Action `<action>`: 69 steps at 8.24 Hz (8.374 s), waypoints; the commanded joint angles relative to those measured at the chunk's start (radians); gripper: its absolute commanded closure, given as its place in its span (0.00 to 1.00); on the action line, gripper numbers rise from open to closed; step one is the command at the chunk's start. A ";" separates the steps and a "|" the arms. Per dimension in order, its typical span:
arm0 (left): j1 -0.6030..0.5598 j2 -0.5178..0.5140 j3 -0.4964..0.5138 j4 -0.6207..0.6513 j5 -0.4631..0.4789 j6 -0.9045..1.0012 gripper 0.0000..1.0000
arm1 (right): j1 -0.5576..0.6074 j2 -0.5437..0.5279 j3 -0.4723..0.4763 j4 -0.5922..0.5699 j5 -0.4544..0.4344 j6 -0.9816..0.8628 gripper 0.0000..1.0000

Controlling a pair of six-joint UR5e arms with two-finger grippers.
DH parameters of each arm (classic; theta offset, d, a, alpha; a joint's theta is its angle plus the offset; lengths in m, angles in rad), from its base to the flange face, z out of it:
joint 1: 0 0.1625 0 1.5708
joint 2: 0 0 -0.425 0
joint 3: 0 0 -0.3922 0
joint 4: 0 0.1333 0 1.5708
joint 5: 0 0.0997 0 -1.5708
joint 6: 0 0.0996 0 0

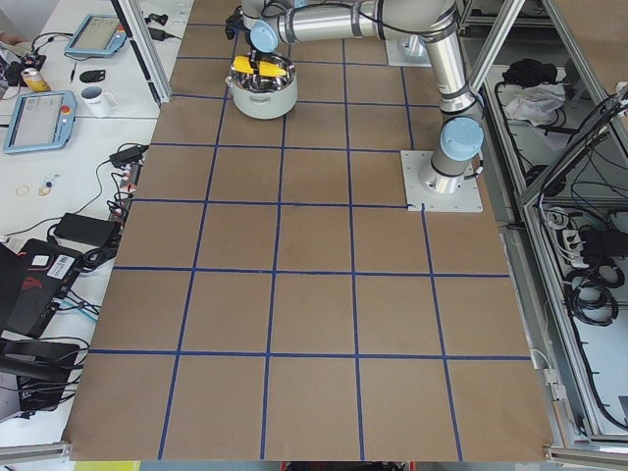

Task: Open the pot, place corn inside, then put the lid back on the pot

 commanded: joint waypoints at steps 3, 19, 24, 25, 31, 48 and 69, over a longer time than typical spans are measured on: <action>0.001 -0.001 -0.005 0.000 -0.009 -0.069 0.22 | 0.000 -0.001 0.000 0.001 -0.002 0.000 0.82; 0.270 0.324 0.010 -0.439 0.000 -0.061 0.00 | 0.073 0.115 -0.023 -0.161 0.015 0.166 0.87; 0.381 0.508 0.004 -0.580 0.070 0.010 0.00 | 0.267 0.367 -0.069 -0.408 0.013 0.515 0.97; 0.381 0.518 0.001 -0.573 0.071 0.012 0.00 | 0.267 0.394 -0.072 -0.439 0.013 0.509 0.97; 0.282 0.507 -0.063 -0.549 0.060 0.081 0.00 | 0.253 0.442 -0.097 -0.454 0.012 0.480 1.00; 0.283 0.521 -0.153 -0.484 0.062 0.180 0.00 | 0.252 0.453 -0.083 -0.473 0.012 0.457 1.00; 0.283 0.512 -0.154 -0.483 0.060 0.182 0.00 | 0.252 0.452 -0.055 -0.532 -0.010 0.431 1.00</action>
